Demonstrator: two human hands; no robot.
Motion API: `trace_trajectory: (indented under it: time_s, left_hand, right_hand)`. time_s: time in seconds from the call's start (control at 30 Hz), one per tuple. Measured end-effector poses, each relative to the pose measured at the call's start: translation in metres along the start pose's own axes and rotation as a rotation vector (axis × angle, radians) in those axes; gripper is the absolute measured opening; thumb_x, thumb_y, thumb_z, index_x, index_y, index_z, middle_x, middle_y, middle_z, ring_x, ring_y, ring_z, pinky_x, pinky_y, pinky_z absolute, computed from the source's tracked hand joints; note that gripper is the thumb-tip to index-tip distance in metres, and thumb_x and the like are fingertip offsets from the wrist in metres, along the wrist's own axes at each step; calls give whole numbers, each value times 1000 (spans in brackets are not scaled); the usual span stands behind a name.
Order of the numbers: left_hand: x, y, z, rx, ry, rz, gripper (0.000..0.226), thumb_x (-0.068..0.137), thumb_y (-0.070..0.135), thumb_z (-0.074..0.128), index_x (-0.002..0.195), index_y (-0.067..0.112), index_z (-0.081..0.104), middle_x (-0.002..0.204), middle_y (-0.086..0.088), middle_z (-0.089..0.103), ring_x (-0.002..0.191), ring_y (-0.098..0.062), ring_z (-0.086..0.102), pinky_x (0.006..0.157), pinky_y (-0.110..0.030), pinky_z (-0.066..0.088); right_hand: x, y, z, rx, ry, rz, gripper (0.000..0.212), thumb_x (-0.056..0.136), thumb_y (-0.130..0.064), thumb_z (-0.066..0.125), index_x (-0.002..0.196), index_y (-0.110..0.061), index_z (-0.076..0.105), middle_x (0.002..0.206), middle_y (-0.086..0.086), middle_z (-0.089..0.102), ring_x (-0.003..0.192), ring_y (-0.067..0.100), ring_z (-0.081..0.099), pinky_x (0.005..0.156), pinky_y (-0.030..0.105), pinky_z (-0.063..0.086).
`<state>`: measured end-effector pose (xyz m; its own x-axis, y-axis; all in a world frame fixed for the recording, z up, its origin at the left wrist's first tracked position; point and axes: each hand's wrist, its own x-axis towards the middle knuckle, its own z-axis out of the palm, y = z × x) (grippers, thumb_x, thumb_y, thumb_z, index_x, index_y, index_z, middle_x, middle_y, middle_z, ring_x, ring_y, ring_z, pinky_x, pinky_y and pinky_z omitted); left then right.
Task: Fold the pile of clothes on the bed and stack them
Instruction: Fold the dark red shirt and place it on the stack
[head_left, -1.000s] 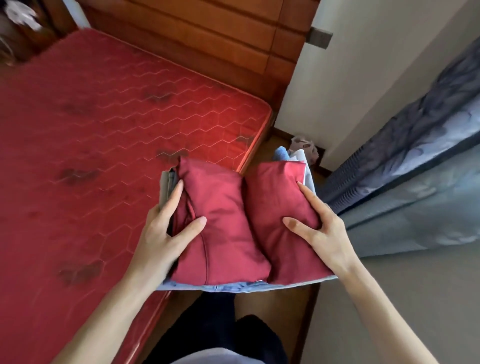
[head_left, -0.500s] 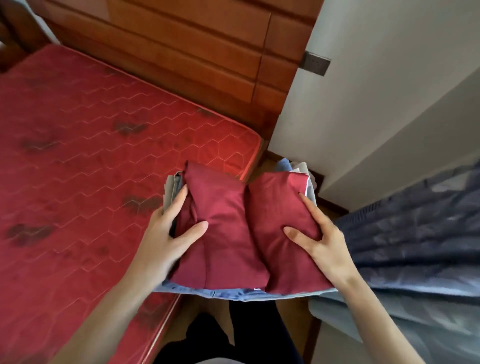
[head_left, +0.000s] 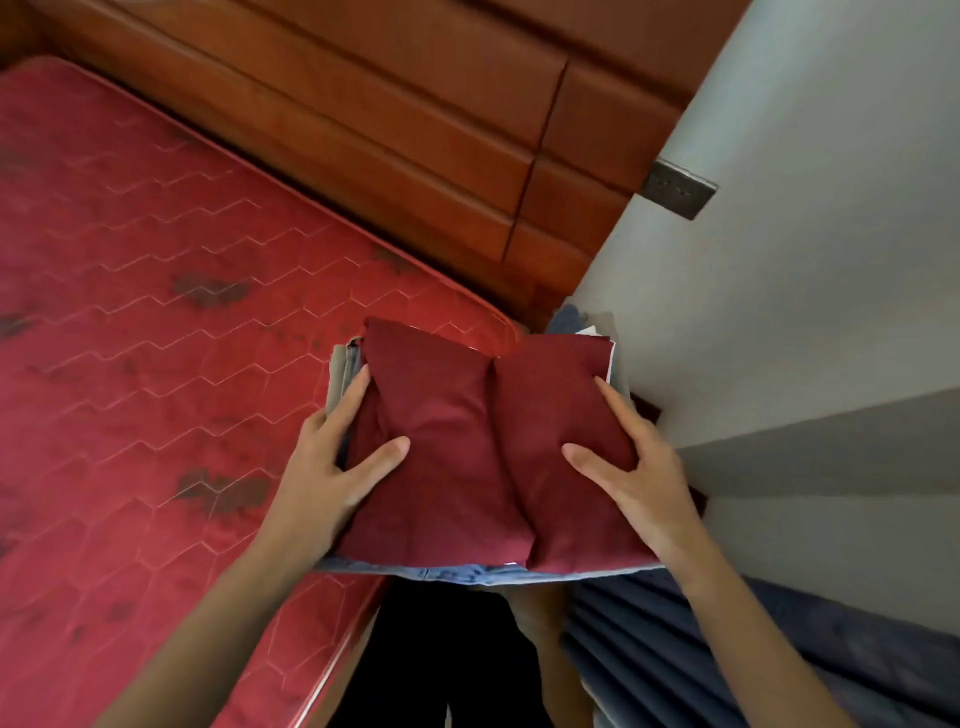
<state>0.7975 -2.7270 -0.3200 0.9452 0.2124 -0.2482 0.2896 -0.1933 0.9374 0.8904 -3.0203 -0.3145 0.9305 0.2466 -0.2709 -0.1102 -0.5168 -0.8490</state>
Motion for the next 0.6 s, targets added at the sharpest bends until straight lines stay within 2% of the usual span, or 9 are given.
trace_trajectory:
  time_s: [0.07, 0.13, 0.2, 0.27, 0.33, 0.43, 0.5, 0.6]
  left_hand:
    - [31, -12, -7, -13, 0, -21, 77, 77, 59, 68, 143, 54, 29, 152, 23, 25, 140, 7, 18, 117, -43, 21]
    - [59, -24, -15, -44, 8, -37, 77, 79, 56, 68, 145, 51, 29, 155, 15, 28, 142, -7, 27, 115, -47, 26]
    - [79, -36, -21, -48, 51, -58, 77, 79, 54, 67, 145, 51, 27, 157, 16, 23, 141, -7, 29, 115, -48, 27]
    - [93, -48, -26, -50, 128, -96, 77, 78, 56, 65, 144, 54, 26, 152, 18, 27, 139, -3, 30, 115, -45, 29]
    - [105, -60, -28, -55, 208, -144, 77, 75, 60, 64, 143, 58, 25, 146, 17, 33, 133, 4, 34, 113, -37, 31]
    - [120, -79, -23, -84, 339, -202, 80, 71, 62, 63, 141, 59, 25, 141, 12, 37, 118, 24, 34, 104, -14, 29]
    - [129, -93, -16, -72, 425, -240, 78, 73, 58, 63, 141, 61, 24, 133, 10, 39, 109, 31, 32, 92, 2, 25]
    - [142, -117, -1, -69, 537, -270, 77, 80, 47, 65, 144, 54, 24, 128, 4, 41, 104, 33, 32, 86, 10, 23]
  right_hand:
    - [38, 0, 11, 0, -19, -9, 75, 61, -69, 70, 129, -65, 38, 122, -40, 47, 116, -14, 48, 93, 8, 39]
    - [74, 0, 24, -25, -46, -21, 77, 61, -71, 69, 131, -65, 37, 121, -38, 48, 112, -18, 47, 88, 3, 36]
    - [108, -2, 37, -62, -97, -9, 78, 61, -73, 68, 132, -66, 34, 126, -23, 50, 112, -13, 47, 92, 11, 37]
    - [141, -4, 50, -109, -153, -21, 79, 62, -74, 67, 133, -66, 32, 129, -15, 50, 115, -1, 50, 99, 23, 40]
    - [173, -5, 61, -141, -211, -27, 81, 62, -74, 67, 135, -64, 32, 132, -13, 48, 120, 7, 50, 104, 33, 42]
    - [219, -1, 78, -176, -289, -65, 81, 64, -69, 70, 136, -62, 34, 132, -9, 49, 121, 9, 51, 106, 42, 43]
    - [249, 3, 90, -220, -345, -88, 78, 66, -66, 71, 135, -64, 33, 127, -9, 50, 117, 9, 52, 104, 42, 44]
    - [293, 12, 109, -299, -423, -162, 77, 69, -64, 70, 136, -63, 32, 122, -7, 51, 111, 7, 54, 102, 38, 46]
